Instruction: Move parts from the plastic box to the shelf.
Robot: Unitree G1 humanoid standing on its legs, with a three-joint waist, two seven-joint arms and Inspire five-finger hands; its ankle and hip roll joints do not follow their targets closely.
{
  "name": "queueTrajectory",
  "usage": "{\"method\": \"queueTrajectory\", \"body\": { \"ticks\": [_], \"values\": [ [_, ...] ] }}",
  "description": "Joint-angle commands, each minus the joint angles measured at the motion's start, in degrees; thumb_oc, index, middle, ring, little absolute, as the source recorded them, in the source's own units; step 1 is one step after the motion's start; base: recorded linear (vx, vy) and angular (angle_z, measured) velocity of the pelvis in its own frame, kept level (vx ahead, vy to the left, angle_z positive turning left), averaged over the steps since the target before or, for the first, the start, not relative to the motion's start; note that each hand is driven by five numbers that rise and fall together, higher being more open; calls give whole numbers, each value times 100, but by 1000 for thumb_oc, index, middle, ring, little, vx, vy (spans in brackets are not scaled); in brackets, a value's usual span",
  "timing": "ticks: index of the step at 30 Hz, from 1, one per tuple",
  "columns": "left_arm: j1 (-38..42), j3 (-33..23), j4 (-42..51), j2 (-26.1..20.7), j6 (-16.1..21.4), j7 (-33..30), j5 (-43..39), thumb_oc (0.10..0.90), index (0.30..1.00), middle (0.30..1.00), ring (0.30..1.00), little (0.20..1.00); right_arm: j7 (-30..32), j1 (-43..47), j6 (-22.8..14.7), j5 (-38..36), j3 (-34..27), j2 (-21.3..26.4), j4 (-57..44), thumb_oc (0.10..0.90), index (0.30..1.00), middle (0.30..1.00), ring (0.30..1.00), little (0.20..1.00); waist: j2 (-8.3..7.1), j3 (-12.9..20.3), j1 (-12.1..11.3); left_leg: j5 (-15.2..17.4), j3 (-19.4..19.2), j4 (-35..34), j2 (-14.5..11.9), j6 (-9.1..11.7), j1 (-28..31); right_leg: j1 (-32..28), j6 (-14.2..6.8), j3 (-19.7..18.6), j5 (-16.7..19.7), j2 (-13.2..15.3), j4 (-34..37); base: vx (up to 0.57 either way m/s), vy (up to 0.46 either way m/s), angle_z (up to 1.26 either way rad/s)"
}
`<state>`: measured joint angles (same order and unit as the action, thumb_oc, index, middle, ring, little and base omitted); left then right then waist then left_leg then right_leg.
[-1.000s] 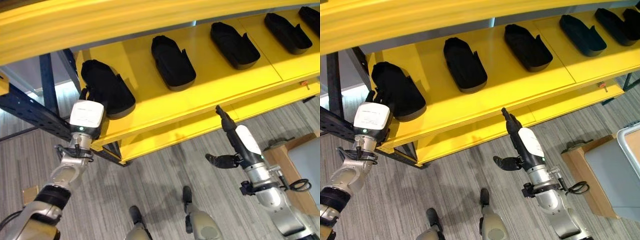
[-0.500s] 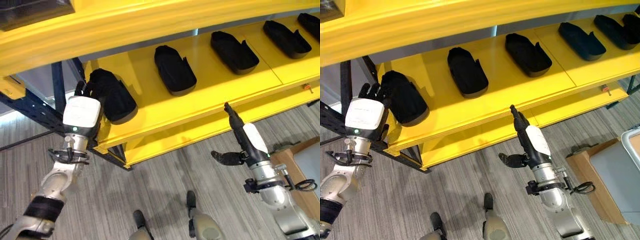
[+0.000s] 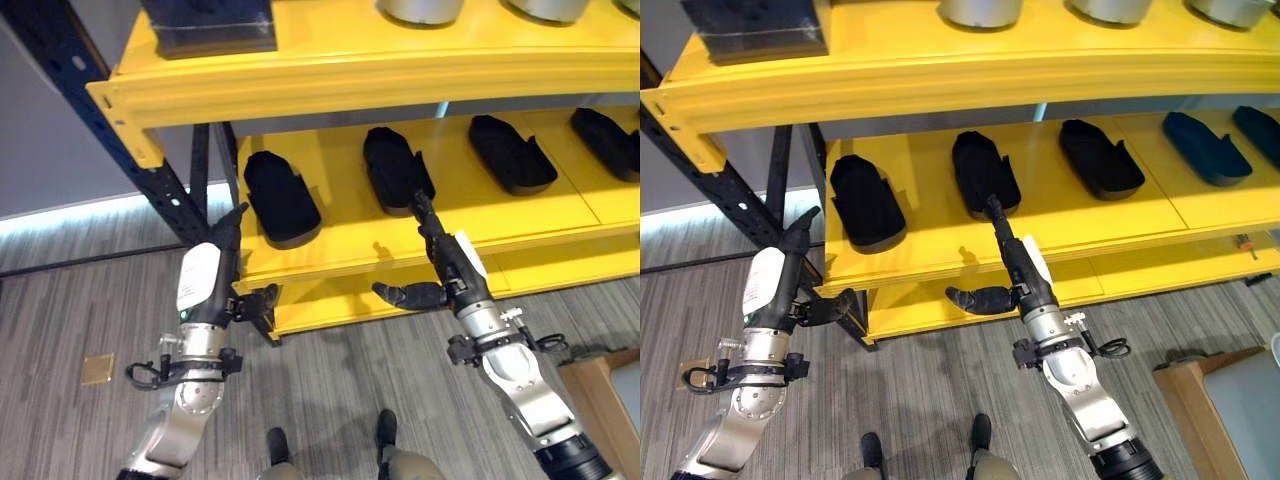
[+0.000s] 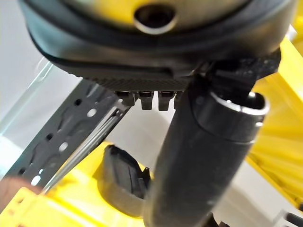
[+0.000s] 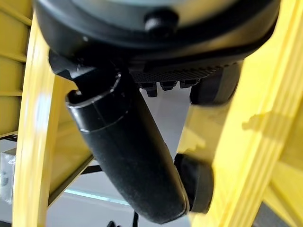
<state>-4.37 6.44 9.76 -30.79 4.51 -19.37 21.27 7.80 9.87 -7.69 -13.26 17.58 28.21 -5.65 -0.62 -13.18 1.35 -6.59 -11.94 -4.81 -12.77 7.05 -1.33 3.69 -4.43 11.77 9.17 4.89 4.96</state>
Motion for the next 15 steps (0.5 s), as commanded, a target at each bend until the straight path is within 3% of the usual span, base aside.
{"method": "queueTrajectory", "body": {
  "ticks": [1,15],
  "values": [
    [383,-199,574,-453,566,-84,-386,900,1000,1000,1000,1000,279,847,-458,-378,-52,-212,-147,900,1000,1000,1000,1000,-198,24,33,100,198,34,-43,19,117,-194,-259,-173,-540,229,-232,-56,-19,18],
    [260,78,879,-726,555,87,-835,900,1000,1000,1000,1000,699,1829,-293,-566,299,-617,826,900,1000,1000,1000,1000,-243,-354,-344,-24,522,73,84,-42,-344,18,-293,133,-456,365,-288,-16,-3,13]
  ]
}}
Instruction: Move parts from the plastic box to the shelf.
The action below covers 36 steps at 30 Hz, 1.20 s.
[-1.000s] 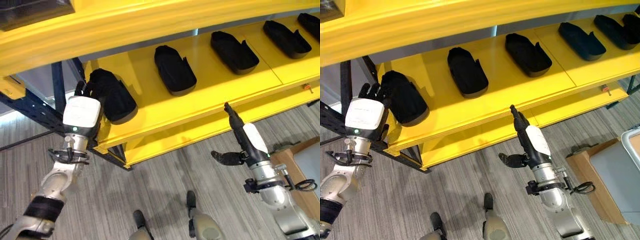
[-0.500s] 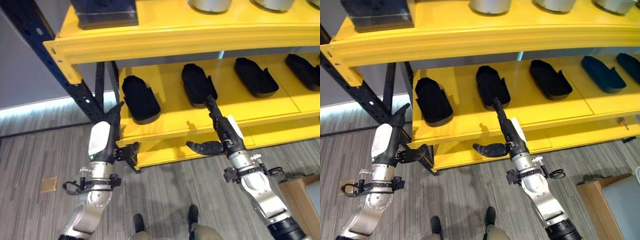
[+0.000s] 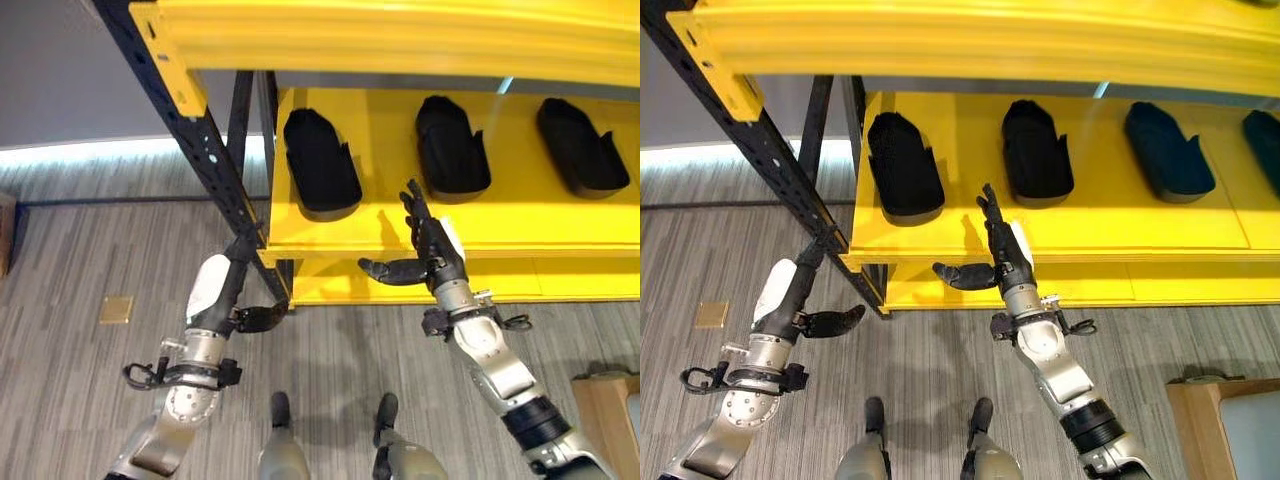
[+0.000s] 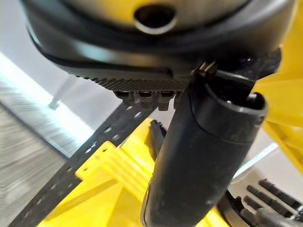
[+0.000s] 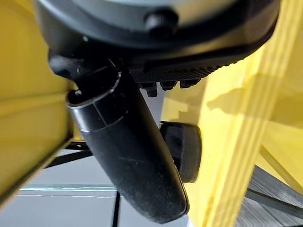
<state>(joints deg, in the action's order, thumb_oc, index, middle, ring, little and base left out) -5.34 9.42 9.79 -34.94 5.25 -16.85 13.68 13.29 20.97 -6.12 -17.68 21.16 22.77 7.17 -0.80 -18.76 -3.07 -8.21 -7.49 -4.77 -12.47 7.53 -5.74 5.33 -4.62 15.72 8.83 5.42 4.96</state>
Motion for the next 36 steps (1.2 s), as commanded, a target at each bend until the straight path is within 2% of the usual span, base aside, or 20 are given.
{"method": "queueTrajectory", "body": {
  "ticks": [1,11,23,36],
  "values": [
    [346,-175,890,-315,483,-144,-90,900,1000,1000,1000,1000,174,771,-421,-128,-35,-87,-376,900,1000,1000,1000,1000,-222,188,72,137,88,69,65,-97,75,-138,-281,-248,-417,324,-291,4,18,16],
    [312,-152,991,-392,465,-227,-231,900,1000,1000,1000,1000,429,1423,-352,-74,33,-199,209,900,1000,1000,1000,1000,-196,-51,-107,136,237,165,213,-163,-229,51,-303,-164,-388,438,-342,-1,11,8],
    [249,-262,1029,-416,433,-271,-318,900,1000,1000,1000,1000,558,1736,-326,-19,-27,-185,428,900,1000,1000,1000,1000,-229,-162,-230,138,355,226,257,-196,-412,147,-306,-92,-400,484,-397,2,-1,1],
    [210,-368,1064,-420,400,-379,-312,900,1000,1000,1000,1000,485,1782,-365,-217,91,-333,586,900,1000,1000,1000,1000,-349,-244,-389,160,495,309,294,-222,-590,174,-317,22,-424,517,-411,6,-2,3]
  ]
}}
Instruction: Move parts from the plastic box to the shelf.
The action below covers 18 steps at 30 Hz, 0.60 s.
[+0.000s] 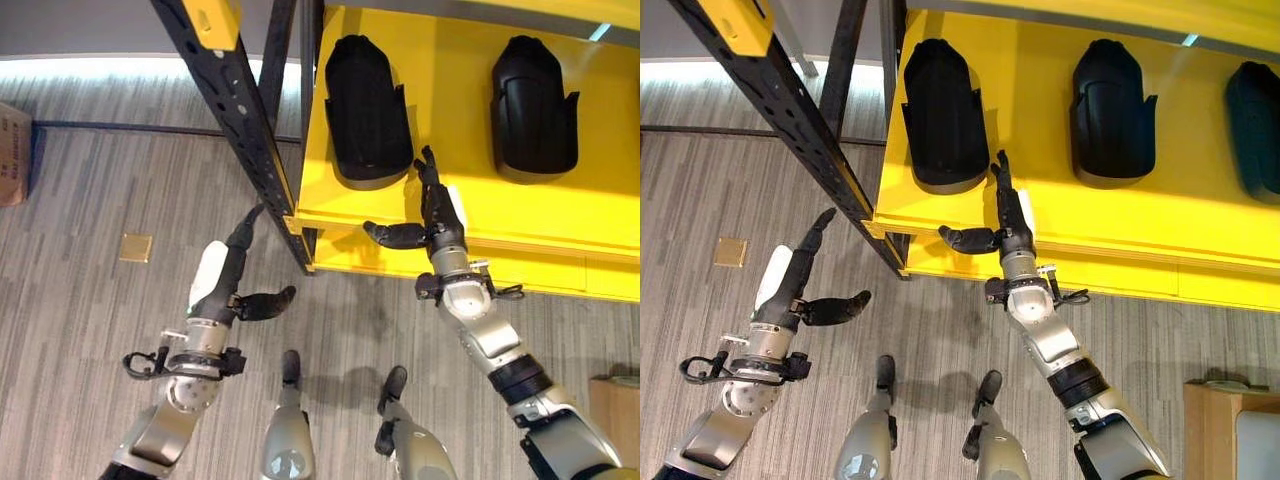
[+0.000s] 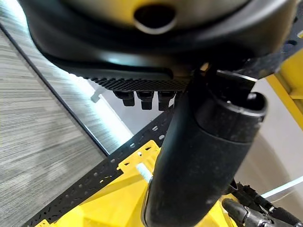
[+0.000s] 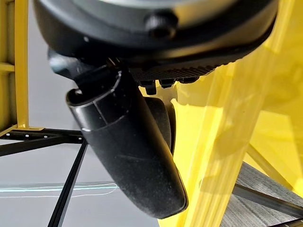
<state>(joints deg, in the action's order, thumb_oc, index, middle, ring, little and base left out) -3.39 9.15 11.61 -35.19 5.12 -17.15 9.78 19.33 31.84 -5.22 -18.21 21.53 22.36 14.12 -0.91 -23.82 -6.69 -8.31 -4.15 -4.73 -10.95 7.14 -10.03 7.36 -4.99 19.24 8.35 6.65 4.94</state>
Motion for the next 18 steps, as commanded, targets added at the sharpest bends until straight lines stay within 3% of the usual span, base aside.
{"method": "queueTrajectory", "body": {
  "ticks": [1,18],
  "values": [
    [9,-355,890,-401,413,-359,98,900,1000,1000,1000,1000,-122,683,-459,-186,56,-307,-98,900,1000,1000,1000,1000,-341,264,-39,169,171,305,143,-179,-166,-31,-282,-314,-377,397,-406,0,0,0],
    [-63,-434,934,-443,376,-485,131,900,1000,1000,1000,1000,-129,715,-461,-316,150,-456,-58,900,1000,1000,1000,1000,-458,236,-129,162,234,286,162,-197,-219,-38,-299,-249,-353,412,-369,0,2,2]
  ]
}}
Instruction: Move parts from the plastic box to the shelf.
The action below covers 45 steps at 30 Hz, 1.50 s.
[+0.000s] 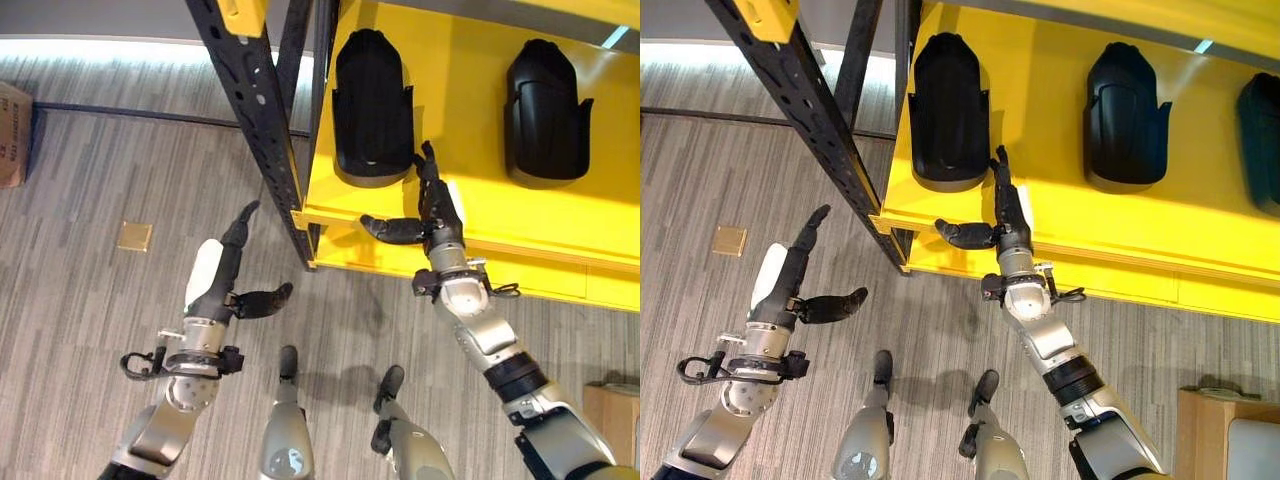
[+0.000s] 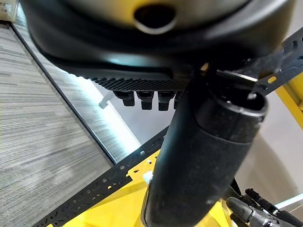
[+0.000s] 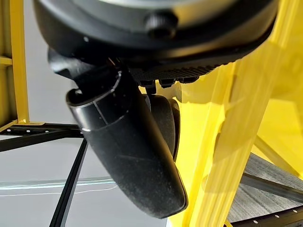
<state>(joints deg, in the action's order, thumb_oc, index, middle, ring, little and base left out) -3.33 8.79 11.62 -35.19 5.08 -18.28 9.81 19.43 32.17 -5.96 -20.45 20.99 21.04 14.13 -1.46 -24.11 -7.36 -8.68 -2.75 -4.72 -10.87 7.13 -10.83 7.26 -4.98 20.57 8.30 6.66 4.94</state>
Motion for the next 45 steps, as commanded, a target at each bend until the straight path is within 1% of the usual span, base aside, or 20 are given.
{"method": "queueTrajectory", "body": {
  "ticks": [1,18,21,26,38,39,41,45],
  "values": [
    [-77,-407,939,-437,372,-388,128,900,1000,1000,1000,1000,-137,678,-388,-90,206,-332,-55,900,1000,1000,1000,1000,-412,266,-69,200,100,281,160,-201,-143,-25,-302,-383,-345,415,-363,3,12,4],
    [-150,-430,955,-433,345,-471,132,900,1000,1000,1000,1000,-27,682,-407,-99,111,-340,-20,900,1000,1000,1000,1000,-508,307,-33,217,35,231,146,-222,-50,-45,-296,-454,-342,389,-337,0,0,0],
    [-156,-432,946,-433,338,-461,125,900,1000,1000,1000,1000,-2,654,-390,-62,78,-314,-64,900,1000,1000,1000,1000,-512,332,-7,219,27,219,135,-215,-24,-57,-294,-470,-349,379,-333,0,0,0],
    [-185,-445,931,-437,315,-432,133,900,1000,1000,1000,1000,144,470,-400,204,-117,-211,-356,900,1000,1000,1000,1000,-510,428,62,230,1,202,113,-205,64,-103,-289,-492,-371,355,-341,0,0,0],
    [-291,-444,822,-440,318,-280,163,900,1000,1000,1000,1000,126,-437,-521,267,-592,-47,-1178,900,1000,1000,1000,1000,-478,755,262,275,-98,100,54,-187,421,-313,-286,-590,-458,285,-340,3,-1,-1],
    [-320,-461,814,-436,322,-217,200,900,1000,1000,1000,1000,95,-756,-570,308,-789,19,-1396,900,1000,1000,1000,1000,-467,862,361,287,-129,70,35,-183,523,-389,-289,-620,-484,259,-334,23,-6,-14],
    [-329,-444,815,-428,328,-188,211,900,1000,1000,1000,1000,81,-892,-573,341,-844,54,-1496,900,1000,1000,1000,1000,-458,910,391,286,-149,46,20,-175,579,-432,-288,-633,-494,245,-321,17,-2,-9],
    [-373,-441,795,-393,342,-119,290,900,1000,1000,1000,1000,26,-1370,-623,413,-1117,165,-1789,900,1000,1000,1000,1000,-439,1054,535,300,-222,22,-26,-152,717,-515,-286,-695,-509,191,-286,8,-4,-15]
  ]
}}
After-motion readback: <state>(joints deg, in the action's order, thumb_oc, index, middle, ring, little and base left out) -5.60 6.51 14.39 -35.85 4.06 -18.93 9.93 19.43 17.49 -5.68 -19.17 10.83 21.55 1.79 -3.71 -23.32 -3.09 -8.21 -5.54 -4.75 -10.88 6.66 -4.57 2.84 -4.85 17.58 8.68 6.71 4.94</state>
